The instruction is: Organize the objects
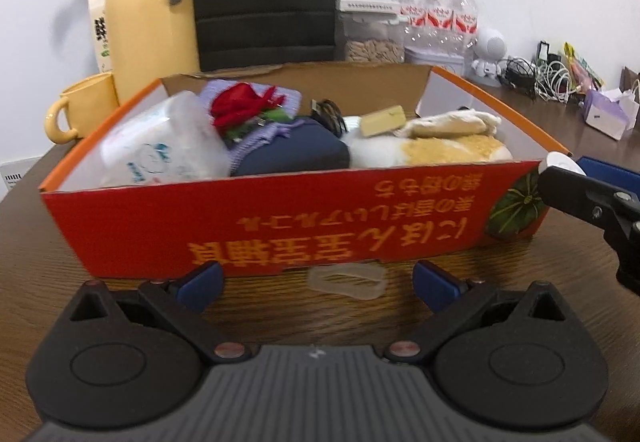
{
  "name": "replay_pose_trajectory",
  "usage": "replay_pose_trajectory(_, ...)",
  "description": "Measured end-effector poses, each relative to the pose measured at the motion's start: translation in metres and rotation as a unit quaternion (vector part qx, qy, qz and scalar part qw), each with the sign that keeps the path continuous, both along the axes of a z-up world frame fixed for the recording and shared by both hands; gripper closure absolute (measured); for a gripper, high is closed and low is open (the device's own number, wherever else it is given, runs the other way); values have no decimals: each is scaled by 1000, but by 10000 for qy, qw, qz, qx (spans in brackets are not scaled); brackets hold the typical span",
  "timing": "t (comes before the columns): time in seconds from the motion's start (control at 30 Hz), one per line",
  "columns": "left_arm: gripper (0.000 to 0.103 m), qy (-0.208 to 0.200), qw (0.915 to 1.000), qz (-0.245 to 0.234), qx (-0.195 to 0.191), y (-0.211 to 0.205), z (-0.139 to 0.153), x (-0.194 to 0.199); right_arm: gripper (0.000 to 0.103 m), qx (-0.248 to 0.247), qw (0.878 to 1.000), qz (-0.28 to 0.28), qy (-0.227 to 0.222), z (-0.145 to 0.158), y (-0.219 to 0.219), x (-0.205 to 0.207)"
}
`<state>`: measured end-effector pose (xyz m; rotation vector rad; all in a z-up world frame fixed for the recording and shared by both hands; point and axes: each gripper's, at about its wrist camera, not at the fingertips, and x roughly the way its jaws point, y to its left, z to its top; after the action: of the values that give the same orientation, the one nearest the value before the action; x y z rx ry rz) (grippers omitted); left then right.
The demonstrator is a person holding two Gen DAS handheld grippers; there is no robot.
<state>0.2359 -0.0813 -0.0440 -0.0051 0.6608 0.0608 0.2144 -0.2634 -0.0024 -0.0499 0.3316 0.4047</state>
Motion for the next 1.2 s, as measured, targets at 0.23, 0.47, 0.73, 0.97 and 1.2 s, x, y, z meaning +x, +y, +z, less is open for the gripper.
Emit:
replay_pose_trajectory(0.23,22,40,9998,167,43,-7,-1,0,65,-4,10000,70,-61,1,2,-4)
replay_pose_trajectory(0.47,98,-120,9998,13,-138,-7,6,-17,65,-5,9999,86,-78,1,3,-8)
replay_pose_trajectory(0.73,98,-613,9968,-252,-457,3,17,-46,65,10,9999,91,-82,1,3,-9)
replay_pose_trajectory(0.97,98,-817,9948,-293,-539,11,26,-61,65,25,9999,94,-122,1,3,-9)
replay_pose_trajectory(1.2,98,-1140,9908,-469,-560,15,44,-66,65,-19,9995,64,-298,5,7,-16)
